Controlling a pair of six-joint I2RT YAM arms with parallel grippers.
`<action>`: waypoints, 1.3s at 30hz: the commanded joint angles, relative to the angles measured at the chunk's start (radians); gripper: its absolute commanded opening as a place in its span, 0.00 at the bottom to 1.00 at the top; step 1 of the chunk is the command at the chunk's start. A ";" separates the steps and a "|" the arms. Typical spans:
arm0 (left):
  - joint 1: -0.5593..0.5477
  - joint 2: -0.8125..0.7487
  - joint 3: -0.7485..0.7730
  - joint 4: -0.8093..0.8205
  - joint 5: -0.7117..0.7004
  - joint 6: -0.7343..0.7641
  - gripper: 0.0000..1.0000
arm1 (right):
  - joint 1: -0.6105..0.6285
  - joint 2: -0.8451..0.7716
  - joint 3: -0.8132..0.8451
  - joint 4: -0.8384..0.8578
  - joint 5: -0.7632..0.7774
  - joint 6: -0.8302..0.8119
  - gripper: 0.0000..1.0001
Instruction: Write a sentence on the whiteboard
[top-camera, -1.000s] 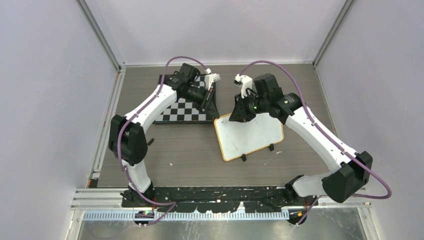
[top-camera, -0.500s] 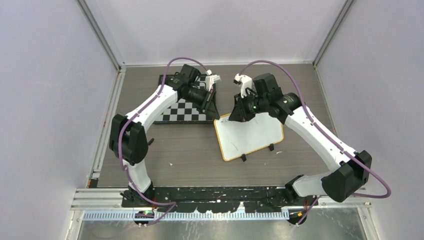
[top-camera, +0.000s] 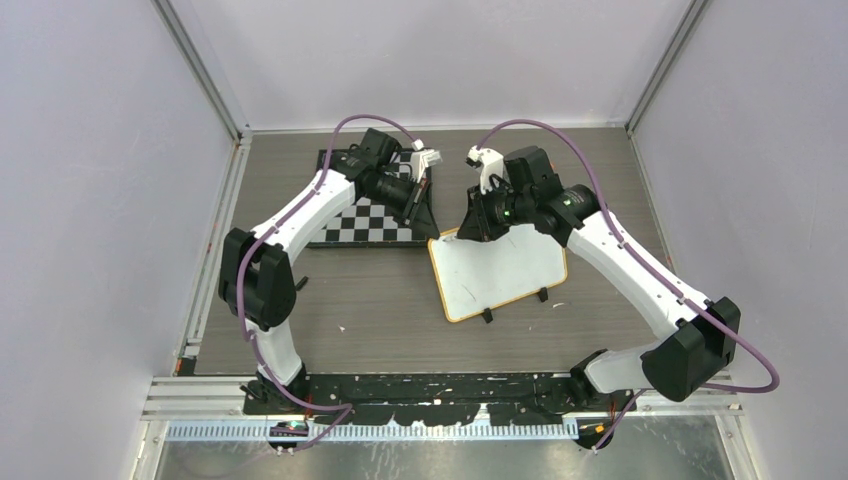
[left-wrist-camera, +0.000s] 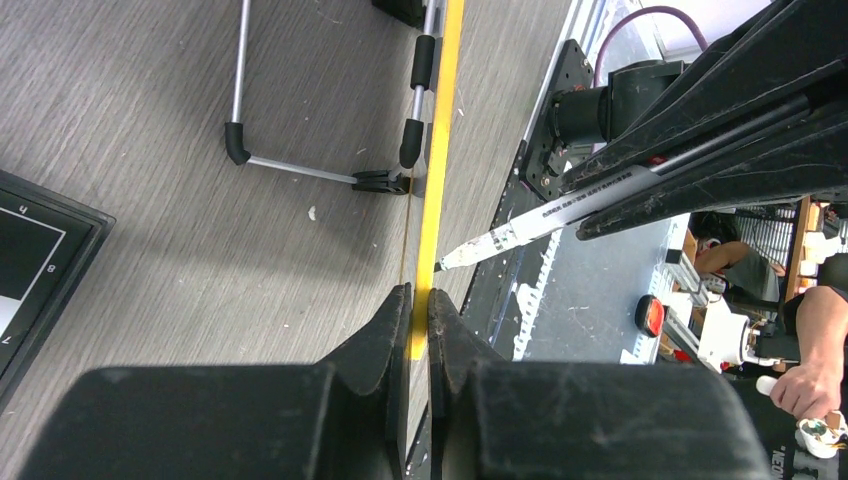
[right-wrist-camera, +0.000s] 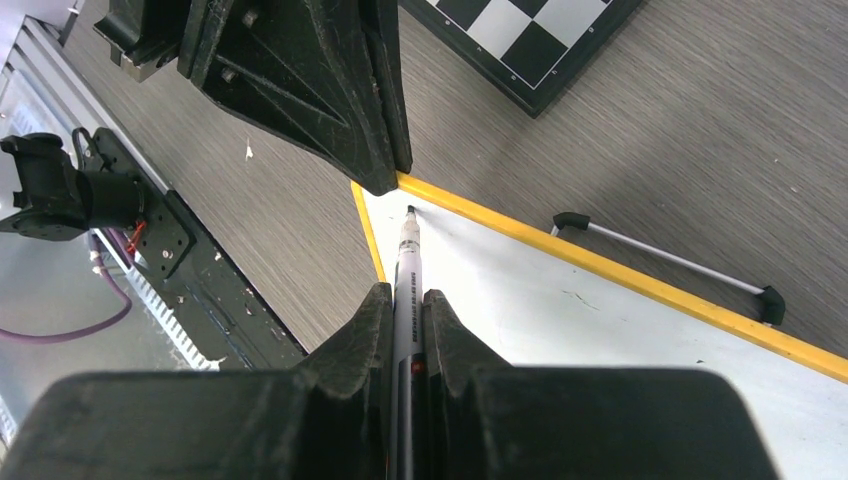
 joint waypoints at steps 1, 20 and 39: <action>-0.004 -0.005 -0.008 0.018 0.012 0.004 0.01 | 0.007 -0.004 0.040 0.031 0.015 0.005 0.00; -0.004 -0.012 -0.014 0.019 0.009 0.003 0.00 | 0.009 -0.027 0.025 -0.010 0.048 -0.033 0.00; -0.010 -0.017 -0.017 0.022 0.016 0.007 0.00 | 0.042 0.027 0.074 0.023 0.061 -0.025 0.00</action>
